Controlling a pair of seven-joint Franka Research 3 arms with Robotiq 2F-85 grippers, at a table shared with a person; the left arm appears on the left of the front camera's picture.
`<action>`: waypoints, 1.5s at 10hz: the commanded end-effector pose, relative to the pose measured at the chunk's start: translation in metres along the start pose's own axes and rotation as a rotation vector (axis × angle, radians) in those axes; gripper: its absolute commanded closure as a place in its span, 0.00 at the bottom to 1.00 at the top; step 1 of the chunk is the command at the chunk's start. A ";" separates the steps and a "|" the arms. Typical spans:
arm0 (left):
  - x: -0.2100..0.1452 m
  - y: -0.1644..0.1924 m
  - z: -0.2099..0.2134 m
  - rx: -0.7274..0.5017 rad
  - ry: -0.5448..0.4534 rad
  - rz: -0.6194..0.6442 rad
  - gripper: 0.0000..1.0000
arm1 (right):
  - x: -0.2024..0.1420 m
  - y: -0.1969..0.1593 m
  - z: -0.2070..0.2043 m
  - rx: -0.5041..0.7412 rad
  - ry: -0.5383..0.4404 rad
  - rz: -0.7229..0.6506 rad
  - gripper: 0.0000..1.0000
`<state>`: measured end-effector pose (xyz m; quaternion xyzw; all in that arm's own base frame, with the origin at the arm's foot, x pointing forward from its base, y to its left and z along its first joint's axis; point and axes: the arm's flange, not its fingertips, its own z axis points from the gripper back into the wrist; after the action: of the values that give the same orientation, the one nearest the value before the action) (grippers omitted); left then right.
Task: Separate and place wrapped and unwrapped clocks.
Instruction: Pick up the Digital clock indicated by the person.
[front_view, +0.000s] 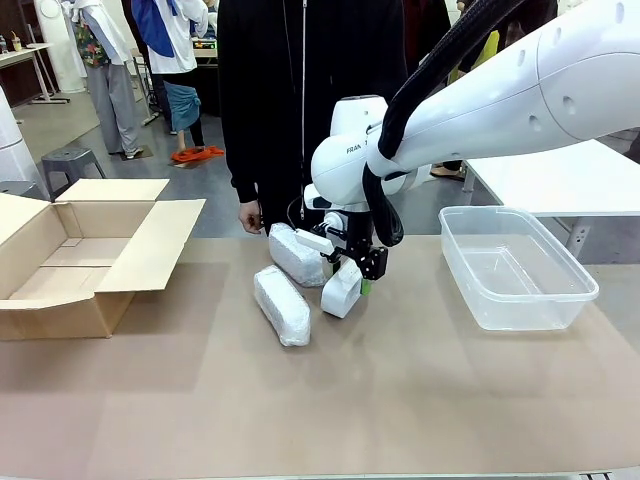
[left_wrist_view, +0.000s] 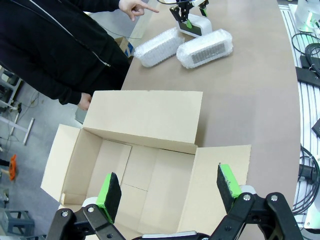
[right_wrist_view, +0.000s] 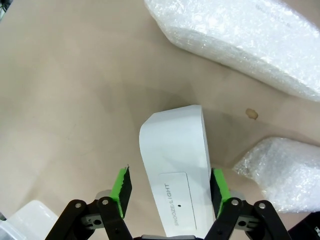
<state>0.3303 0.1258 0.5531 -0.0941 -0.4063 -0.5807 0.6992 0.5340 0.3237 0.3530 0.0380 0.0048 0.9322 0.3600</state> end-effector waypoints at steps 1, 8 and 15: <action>-0.002 0.002 0.000 0.001 -0.023 -0.022 0.00 | -0.002 -0.006 -0.003 -0.001 0.018 -0.024 0.22; -0.002 0.002 0.000 0.001 -0.023 -0.022 0.00 | -0.002 -0.011 -0.003 -0.042 0.005 -0.031 1.00; -0.002 0.002 0.000 0.001 -0.023 -0.022 0.00 | 0.017 -0.002 0.064 -0.026 0.012 -0.100 1.00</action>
<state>0.3303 0.1258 0.5531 -0.0942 -0.4063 -0.5806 0.6992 0.5319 0.3360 0.4024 0.0236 -0.0084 0.9181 0.3955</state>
